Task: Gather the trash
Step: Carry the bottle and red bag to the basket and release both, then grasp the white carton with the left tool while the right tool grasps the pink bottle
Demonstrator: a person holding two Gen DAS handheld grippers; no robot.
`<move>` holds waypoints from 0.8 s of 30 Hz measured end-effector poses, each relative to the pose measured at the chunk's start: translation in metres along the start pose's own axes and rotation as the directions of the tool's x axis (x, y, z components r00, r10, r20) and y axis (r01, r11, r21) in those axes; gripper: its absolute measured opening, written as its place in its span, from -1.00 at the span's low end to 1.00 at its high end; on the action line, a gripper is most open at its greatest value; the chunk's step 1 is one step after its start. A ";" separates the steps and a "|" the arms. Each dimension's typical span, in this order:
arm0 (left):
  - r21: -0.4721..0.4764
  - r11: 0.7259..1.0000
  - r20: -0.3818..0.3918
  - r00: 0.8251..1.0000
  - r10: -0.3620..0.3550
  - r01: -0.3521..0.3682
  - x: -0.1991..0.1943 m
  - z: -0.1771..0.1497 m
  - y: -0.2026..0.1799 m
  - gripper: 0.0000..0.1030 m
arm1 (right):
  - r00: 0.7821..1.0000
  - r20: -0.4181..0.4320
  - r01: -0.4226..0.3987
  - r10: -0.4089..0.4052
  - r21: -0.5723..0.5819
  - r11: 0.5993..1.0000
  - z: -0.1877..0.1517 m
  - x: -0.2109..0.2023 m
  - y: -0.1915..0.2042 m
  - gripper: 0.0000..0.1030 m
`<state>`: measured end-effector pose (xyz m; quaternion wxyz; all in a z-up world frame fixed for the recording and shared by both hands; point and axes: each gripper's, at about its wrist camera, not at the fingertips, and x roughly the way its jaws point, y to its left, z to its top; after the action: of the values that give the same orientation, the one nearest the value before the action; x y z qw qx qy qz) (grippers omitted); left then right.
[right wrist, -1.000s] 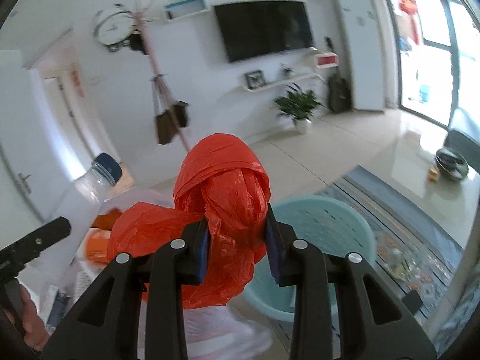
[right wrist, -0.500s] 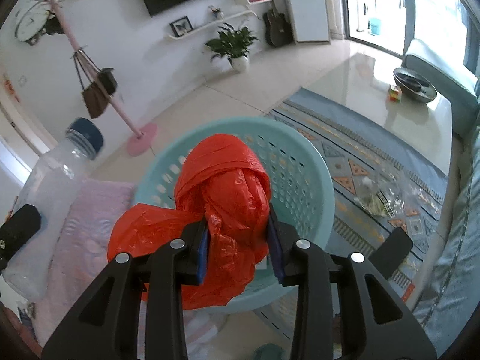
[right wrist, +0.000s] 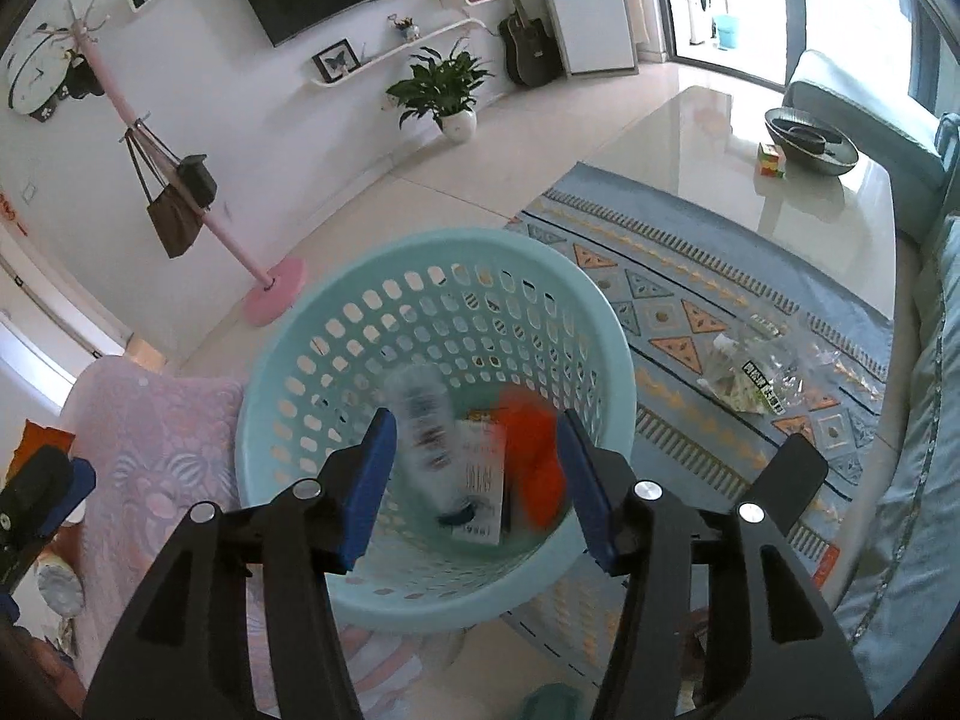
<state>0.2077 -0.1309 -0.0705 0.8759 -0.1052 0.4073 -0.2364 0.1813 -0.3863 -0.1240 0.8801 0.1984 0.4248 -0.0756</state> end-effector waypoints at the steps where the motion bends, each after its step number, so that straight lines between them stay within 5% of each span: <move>1: -0.002 1.000 0.004 1.000 -0.001 0.001 -0.003 -0.001 0.001 0.28 | 1.000 0.006 -0.004 0.004 -0.008 1.000 0.000 -0.004 0.004 0.01; 9: -0.010 1.000 0.104 0.994 0.017 -0.016 -0.067 -0.014 0.010 0.28 | 0.994 0.077 -0.068 0.077 -0.115 0.991 -0.004 -0.050 0.057 0.01; 14: -0.036 0.996 0.220 0.972 0.087 -0.081 -0.133 -0.029 0.026 0.28 | 0.978 0.132 -0.128 0.160 -0.222 0.967 -0.013 -0.087 0.104 0.01; 24: -0.202 0.949 0.314 0.902 0.296 -0.241 -0.255 -0.073 0.100 0.42 | 0.914 0.075 -0.308 0.398 -0.509 0.804 -0.063 -0.126 0.220 0.01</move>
<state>0.0431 0.0841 0.0145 0.9461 -0.1562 0.2776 -0.0582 0.1229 -0.1648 0.0011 0.9341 0.0388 0.3048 0.1821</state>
